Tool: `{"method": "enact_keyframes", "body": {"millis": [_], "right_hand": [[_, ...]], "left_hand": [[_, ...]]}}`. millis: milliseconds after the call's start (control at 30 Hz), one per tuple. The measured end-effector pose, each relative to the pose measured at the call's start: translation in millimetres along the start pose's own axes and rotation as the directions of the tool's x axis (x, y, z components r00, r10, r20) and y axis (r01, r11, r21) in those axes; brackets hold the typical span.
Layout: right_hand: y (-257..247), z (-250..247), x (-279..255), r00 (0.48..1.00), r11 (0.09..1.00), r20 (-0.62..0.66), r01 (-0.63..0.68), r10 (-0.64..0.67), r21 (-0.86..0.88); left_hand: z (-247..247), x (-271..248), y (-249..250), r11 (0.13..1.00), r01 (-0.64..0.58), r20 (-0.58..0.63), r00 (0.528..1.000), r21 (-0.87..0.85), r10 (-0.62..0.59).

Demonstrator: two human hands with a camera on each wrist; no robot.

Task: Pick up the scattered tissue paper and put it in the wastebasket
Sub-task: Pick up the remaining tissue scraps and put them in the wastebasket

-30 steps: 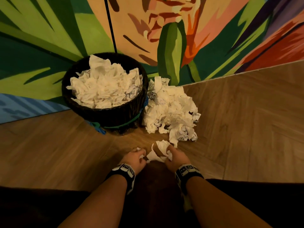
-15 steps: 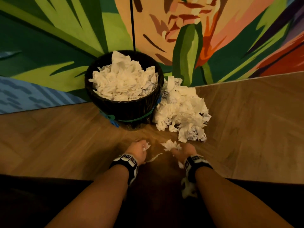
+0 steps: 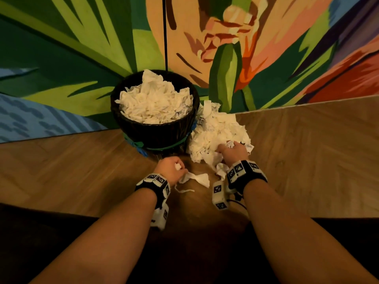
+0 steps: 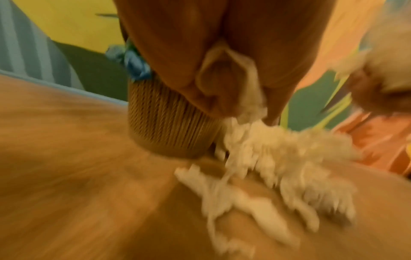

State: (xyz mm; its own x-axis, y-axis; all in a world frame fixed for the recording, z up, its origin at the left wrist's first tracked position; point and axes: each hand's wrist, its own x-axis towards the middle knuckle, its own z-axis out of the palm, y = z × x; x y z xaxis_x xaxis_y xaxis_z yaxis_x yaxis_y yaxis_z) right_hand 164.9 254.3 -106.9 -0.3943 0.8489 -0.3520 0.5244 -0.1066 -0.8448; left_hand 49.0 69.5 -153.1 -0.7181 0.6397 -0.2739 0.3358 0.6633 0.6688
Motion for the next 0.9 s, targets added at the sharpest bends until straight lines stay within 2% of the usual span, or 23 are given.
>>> {"method": "enact_keyframes", "body": {"millis": [100,200,267,333,400,500,600,667,800,900], "right_hand": [[-4.5,0.1,0.5,1.0,1.0,-0.009,-0.011,0.011,-0.003],[-2.8,2.3,-2.1,0.996,0.997,0.057,-0.069,0.071,-0.04],[5.5,7.9,-3.4,0.993,0.996,0.07,-0.093,0.092,0.001],[16.7,14.0,-3.7,0.996,0.996,0.055,-0.074,0.077,-0.056],[31.2,18.4,-3.6,0.996,0.978,0.069,-0.043,0.058,-0.206],[53.9,27.0,-4.7,0.982,0.94,0.17,-0.014,0.076,-0.342],[73.5,34.1,-8.2,0.966,0.916,0.22,-0.038,0.137,-0.399],[82.1,37.3,-9.0,0.957,0.919,0.241,-0.054,0.158,-0.39],[88.2,40.4,-7.8,0.947,0.917,0.268,-0.059,0.176,-0.394],[92.7,39.7,-2.7,0.942,0.913,0.264,-0.088,0.206,-0.398]], "left_hand": [[-14.6,7.9,13.0,0.996,-0.06,-0.025,0.998,-0.06,0.058],[-24.5,11.6,22.1,0.938,-0.007,0.038,0.999,-0.346,0.021],[-28.1,13.1,21.6,0.921,-0.04,-0.027,0.999,-0.388,0.032],[-26.9,15.5,14.1,0.948,-0.093,-0.117,0.991,-0.303,0.059],[-19.6,15.7,2.7,0.981,-0.066,-0.124,0.991,-0.183,0.043],[0.8,17.4,-20.4,0.996,0.036,0.026,0.999,0.079,-0.038],[21.8,18.5,-46.3,0.957,0.049,0.222,0.968,0.287,-0.116],[30.9,19.8,-60.2,0.944,0.04,0.296,0.944,0.327,-0.142],[41.5,29.0,-70.3,0.912,0.005,0.35,0.923,0.41,-0.162],[52.3,35.9,-70.9,0.912,-0.061,0.368,0.924,0.405,-0.101]]}}
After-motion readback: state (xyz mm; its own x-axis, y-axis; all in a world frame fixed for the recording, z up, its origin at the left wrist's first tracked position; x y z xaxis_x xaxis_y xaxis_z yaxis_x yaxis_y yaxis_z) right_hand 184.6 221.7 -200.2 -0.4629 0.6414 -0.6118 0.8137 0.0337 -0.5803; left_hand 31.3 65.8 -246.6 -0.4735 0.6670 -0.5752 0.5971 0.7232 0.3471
